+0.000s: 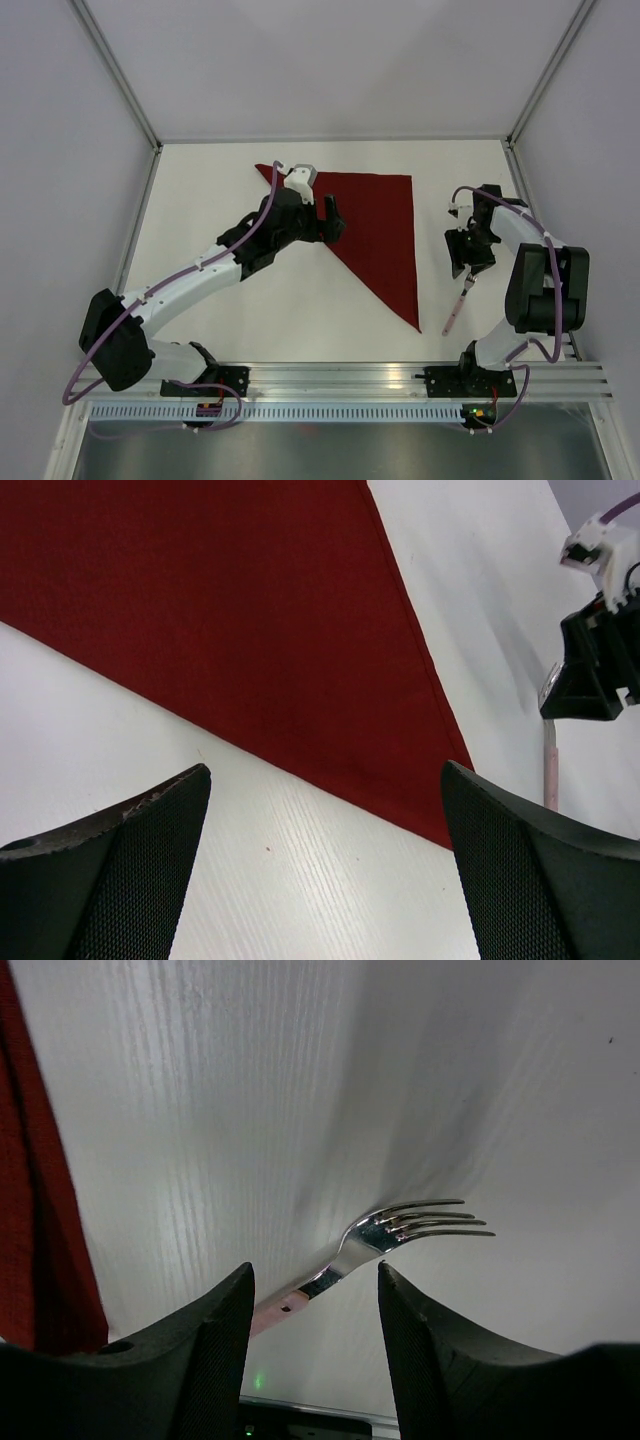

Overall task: Fold the napkin, place the utensils inside, and roll it up
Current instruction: Move the fork to the center of the board.

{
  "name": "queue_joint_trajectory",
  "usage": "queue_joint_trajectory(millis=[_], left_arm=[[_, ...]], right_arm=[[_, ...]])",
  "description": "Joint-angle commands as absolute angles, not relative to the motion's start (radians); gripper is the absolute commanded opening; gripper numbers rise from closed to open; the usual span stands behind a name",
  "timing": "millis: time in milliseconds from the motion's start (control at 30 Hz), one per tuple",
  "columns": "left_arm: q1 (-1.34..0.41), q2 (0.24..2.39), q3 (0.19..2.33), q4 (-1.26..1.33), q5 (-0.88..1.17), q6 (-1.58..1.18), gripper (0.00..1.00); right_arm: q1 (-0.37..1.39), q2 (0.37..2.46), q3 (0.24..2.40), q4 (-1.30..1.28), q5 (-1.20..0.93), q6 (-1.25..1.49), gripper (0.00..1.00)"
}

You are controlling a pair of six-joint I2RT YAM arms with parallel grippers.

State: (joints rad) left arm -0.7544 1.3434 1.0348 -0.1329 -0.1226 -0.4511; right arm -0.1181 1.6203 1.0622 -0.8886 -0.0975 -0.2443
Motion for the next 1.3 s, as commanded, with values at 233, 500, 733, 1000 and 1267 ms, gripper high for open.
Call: queue_joint_trajectory(millis=[233,500,733,1000,1267], left_arm=[[-0.753,1.328,1.129,-0.147,-0.167,-0.382,1.0],[-0.746,1.353,1.135,-0.126,-0.153,-0.364,1.0],[-0.741,1.368,1.134,-0.109,-0.137,-0.364,1.0],[-0.733,1.379,1.146,-0.104,-0.127,-0.361,1.0],[-0.73,1.396,1.155,-0.1,-0.12,-0.36,1.0]], right_arm=[[-0.12,1.649,1.083,-0.951,0.069,-0.284,0.61],[-0.121,1.672,1.037,-1.009,0.025,-0.333,0.68],[-0.12,1.704,1.031,-1.014,0.005,-0.342,0.69],[-0.106,1.766,1.028,-1.022,-0.028,-0.348,0.69],[-0.089,1.796,1.038,-1.011,-0.026,-0.337,0.64]])
